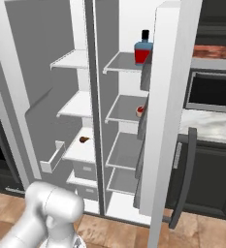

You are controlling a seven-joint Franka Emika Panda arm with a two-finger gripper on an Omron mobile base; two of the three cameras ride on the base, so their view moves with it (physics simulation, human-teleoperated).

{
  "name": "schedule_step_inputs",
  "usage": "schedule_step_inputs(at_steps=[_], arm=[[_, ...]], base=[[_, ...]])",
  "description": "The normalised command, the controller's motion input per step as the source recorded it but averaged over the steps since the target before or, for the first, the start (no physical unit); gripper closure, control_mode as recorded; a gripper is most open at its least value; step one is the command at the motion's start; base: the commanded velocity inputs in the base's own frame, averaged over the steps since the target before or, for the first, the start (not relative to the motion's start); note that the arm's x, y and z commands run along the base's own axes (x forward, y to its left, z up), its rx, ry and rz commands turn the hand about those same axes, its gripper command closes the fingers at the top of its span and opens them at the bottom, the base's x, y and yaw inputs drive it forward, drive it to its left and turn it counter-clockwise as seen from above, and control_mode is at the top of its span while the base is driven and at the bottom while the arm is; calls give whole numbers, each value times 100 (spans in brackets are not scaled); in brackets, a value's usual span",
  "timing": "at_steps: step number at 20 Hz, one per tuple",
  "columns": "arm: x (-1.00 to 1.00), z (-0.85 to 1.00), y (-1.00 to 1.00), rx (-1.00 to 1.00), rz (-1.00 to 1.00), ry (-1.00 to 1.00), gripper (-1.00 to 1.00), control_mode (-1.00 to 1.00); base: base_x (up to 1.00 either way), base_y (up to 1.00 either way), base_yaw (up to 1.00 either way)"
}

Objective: Pick up the frozen steak from the freezer, place it on any shelf in the fridge, and close the fridge and freezer doors when done.

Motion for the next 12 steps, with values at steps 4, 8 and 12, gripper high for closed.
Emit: schedule_step_inputs(at_steps=[4,8,12], arm=[[95,-36,23,-1,-13,0,-100,-100],[88,-30,51,0,-12,0,-100,-100],[79,-27,50,0,-12,0,-100,-100]], base=[[0,0,0],[0,0,0],[0,0,0]])
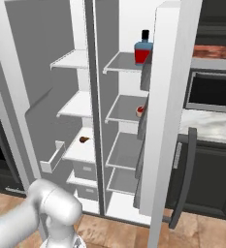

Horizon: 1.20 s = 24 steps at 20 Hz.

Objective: Pick up the frozen steak from the freezer, place it on any shelf in the fridge, and close the fridge and freezer doors when done.

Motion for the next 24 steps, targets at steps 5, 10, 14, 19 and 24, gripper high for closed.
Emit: schedule_step_inputs(at_steps=[5,10,14,19,24], arm=[[75,-25,43,0,-11,1,-100,-100],[61,-24,31,-2,-8,4,-100,-100],[46,-13,2,0,-1,6,-100,-100],[47,-1,0,-2,0,5,-100,-100],[34,-1,-7,-4,0,3,-100,-100]], base=[[0,0,0],[0,0,0],[0,0,0],[0,0,0],[0,0,0]])
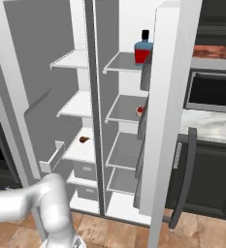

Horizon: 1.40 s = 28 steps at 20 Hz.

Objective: Pick up the frozen steak from the freezer, place it on any shelf in the fridge, and close the fridge and freezer doors when done.

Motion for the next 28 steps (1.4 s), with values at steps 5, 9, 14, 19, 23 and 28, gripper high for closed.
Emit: schedule_step_inputs(at_steps=[5,9,14,19,23,28], arm=[[5,0,-57,0,0,0,-100,-100],[9,0,-76,0,1,0,-100,-100],[37,0,-69,0,2,-3,-100,-100],[43,0,-78,0,8,-10,-100,-100],[52,0,-78,0,8,-8,-100,-100],[63,0,-70,0,6,-4,-100,-100]], base=[[0,0,0],[0,0,0],[0,0,0],[0,0,0],[0,0,0],[0,0,0]])
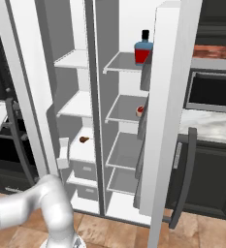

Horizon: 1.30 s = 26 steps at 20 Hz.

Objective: Pick up the frozen steak from the freezer, place it on any shelf in the fridge, and close the fridge and freezer doors when done.

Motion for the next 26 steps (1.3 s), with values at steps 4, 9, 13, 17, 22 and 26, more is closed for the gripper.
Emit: schedule_step_inputs(at_steps=[4,9,13,17,22,26], arm=[[68,0,-71,0,6,-5,-100,-100],[62,-1,-92,0,13,-12,-100,-100],[73,0,-94,0,13,-7,-100,-100],[89,0,-49,0,3,0,-100,-100],[95,0,-38,0,2,0,-100,-100],[100,0,-42,0,4,0,-100,-100]], base=[[0,0,0],[0,0,0],[0,0,0],[0,0,0],[0,0,0],[0,0,0]])
